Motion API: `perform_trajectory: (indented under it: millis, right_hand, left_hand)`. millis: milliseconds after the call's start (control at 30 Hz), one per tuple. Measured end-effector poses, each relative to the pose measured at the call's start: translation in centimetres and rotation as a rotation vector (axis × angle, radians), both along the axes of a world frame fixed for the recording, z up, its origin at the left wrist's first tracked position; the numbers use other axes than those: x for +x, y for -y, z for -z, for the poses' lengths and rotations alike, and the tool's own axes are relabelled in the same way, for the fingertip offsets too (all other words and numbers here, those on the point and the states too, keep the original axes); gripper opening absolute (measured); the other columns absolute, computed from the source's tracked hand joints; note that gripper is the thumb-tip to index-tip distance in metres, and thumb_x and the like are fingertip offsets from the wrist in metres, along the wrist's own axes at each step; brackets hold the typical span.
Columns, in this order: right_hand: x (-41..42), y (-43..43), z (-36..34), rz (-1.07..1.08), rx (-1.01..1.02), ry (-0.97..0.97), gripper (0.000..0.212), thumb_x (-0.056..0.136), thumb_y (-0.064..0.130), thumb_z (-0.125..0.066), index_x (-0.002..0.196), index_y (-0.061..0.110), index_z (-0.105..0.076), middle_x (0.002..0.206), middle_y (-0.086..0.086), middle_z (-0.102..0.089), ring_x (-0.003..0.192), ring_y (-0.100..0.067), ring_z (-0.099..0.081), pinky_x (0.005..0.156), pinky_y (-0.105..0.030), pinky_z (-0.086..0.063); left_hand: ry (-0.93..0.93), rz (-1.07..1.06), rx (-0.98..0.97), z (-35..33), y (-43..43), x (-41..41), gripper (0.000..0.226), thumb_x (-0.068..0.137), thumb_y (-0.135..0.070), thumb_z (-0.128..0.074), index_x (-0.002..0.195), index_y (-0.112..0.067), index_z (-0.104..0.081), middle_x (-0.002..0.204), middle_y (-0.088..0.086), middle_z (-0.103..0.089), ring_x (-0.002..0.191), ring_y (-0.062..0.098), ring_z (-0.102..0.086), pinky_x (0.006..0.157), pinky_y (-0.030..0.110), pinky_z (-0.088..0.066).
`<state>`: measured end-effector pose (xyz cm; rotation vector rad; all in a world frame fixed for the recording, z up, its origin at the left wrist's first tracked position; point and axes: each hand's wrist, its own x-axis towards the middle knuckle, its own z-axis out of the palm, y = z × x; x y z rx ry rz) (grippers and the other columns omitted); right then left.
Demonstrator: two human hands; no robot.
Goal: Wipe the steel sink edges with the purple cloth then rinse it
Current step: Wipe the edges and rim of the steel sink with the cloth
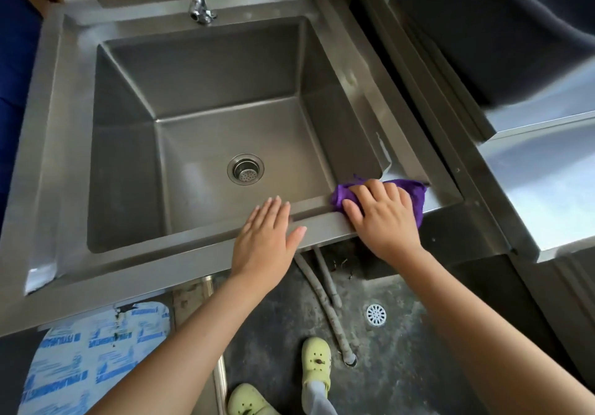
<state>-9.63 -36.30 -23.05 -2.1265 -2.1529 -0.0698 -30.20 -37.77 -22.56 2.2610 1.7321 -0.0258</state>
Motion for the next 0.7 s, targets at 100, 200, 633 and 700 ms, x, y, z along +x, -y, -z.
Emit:
perform_trajectory:
  millis: [100, 200, 633, 700]
  right_hand:
    - [3.7, -0.6, -0.3, 0.038, -0.088, -0.018, 0.051, 0.089, 0.050, -0.025, 0.108, 0.018, -0.059, 0.109, -0.007, -0.061, 0.096, -0.033, -0.054, 0.089, -0.042, -0.039]
    - [6.6, -1.2, -0.8, 0.039, -0.164, -0.034, 0.060, 0.087, 0.053, -0.015, 0.120, 0.022, -0.053, 0.122, -0.003, -0.056, 0.110, -0.029, -0.049, 0.097, -0.041, -0.033]
    - [9.2, -5.9, -0.7, -0.041, -0.159, -0.250, 0.035, 0.089, 0.028, -0.056, 0.124, 0.024, -0.058, 0.129, 0.001, -0.054, 0.121, -0.026, -0.042, 0.104, -0.041, -0.026]
    - [9.3, -7.0, -0.5, -0.058, -0.134, -0.265, 0.036, 0.089, 0.027, -0.057, 0.124, 0.024, -0.059, 0.129, 0.000, -0.055, 0.121, -0.026, -0.042, 0.103, -0.041, -0.027]
  left_hand:
    - [0.032, 0.058, -0.037, -0.1, -0.9, 2.8, 0.066, 0.095, -0.053, -0.009, 0.149, -0.015, -0.005, 0.159, 0.002, -0.002, 0.146, 0.013, 0.001, 0.114, 0.025, 0.009]
    - [0.057, 0.110, -0.049, -0.2, -1.8, 6.0, 0.066, 0.096, -0.052, -0.014, 0.149, -0.013, -0.006, 0.159, 0.004, -0.003, 0.146, 0.014, 0.001, 0.114, 0.026, 0.008]
    - [0.034, 0.103, -0.006, 0.5, -3.3, 9.4, 0.084, 0.080, -0.058, 0.012, 0.149, -0.015, -0.010, 0.158, 0.003, -0.011, 0.146, 0.012, -0.007, 0.116, 0.028, -0.001]
    - [0.024, 0.105, 0.000, 0.5, -3.3, 9.5, 0.084, 0.080, -0.057, 0.012, 0.149, -0.015, -0.010, 0.158, 0.003, -0.011, 0.146, 0.013, -0.007, 0.116, 0.028, -0.002]
